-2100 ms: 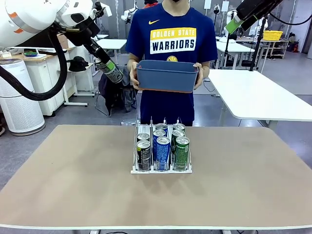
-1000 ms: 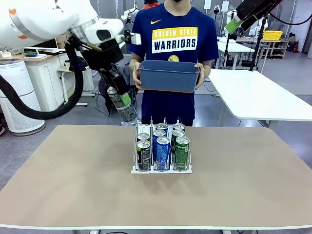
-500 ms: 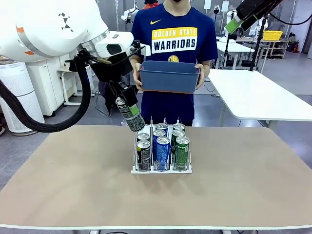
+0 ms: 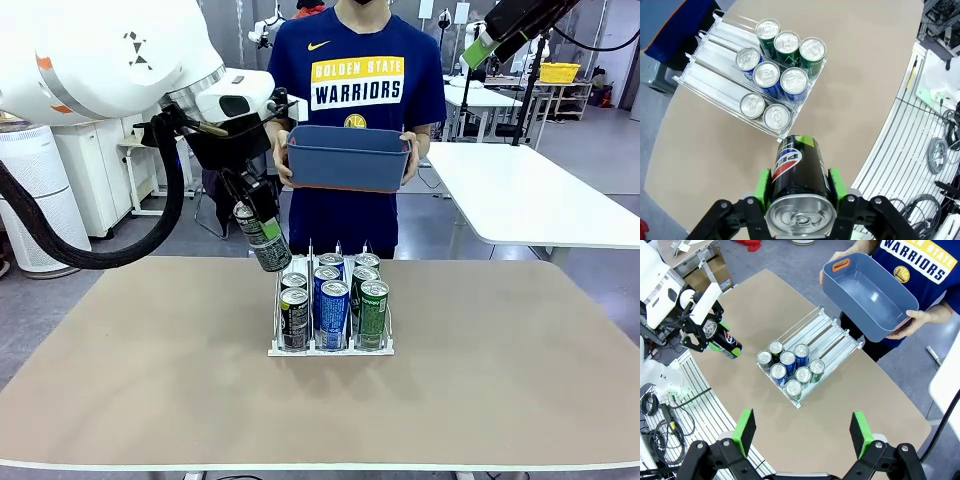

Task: Fill the beverage cans into the dispenser.
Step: Place the picked Pepsi coke in the line of the Automatic Can Dispenser with the same cans.

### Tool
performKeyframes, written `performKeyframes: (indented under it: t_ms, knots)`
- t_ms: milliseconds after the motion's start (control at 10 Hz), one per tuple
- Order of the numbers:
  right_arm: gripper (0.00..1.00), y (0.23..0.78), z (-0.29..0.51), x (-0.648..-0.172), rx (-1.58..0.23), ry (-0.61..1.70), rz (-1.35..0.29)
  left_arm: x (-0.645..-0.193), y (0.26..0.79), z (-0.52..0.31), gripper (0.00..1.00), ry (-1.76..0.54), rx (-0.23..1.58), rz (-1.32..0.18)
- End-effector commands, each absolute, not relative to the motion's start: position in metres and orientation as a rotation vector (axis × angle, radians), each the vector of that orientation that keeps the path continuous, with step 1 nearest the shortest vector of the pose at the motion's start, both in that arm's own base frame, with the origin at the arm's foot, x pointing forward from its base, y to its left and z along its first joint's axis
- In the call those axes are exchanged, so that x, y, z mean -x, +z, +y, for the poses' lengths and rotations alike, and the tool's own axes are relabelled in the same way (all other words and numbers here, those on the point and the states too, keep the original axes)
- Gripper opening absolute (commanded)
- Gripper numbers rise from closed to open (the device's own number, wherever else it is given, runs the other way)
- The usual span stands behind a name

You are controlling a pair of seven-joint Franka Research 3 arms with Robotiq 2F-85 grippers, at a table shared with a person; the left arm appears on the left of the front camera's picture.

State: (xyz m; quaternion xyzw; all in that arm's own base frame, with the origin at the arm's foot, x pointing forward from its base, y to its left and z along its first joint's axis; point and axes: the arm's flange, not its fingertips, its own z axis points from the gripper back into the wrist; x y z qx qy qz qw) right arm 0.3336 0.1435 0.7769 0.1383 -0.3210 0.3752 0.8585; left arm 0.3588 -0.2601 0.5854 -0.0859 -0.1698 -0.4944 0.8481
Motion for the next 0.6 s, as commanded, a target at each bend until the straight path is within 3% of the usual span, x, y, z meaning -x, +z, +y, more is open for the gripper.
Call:
performKeyframes:
  t_ms: [0, 500]
  knots:
    - [1.0, 0.776, 0.144, -0.333, -0.293, 0.798, -0.673, -0.349, 0.586, -0.266, 0.58, -1.021, 0.087, -0.356]
    - [1.0, 0.776, 0.144, -0.333, -0.293, 0.798, -0.673, -0.285, 0.506, -0.289, 0.58, -0.956, 0.001, -0.414]
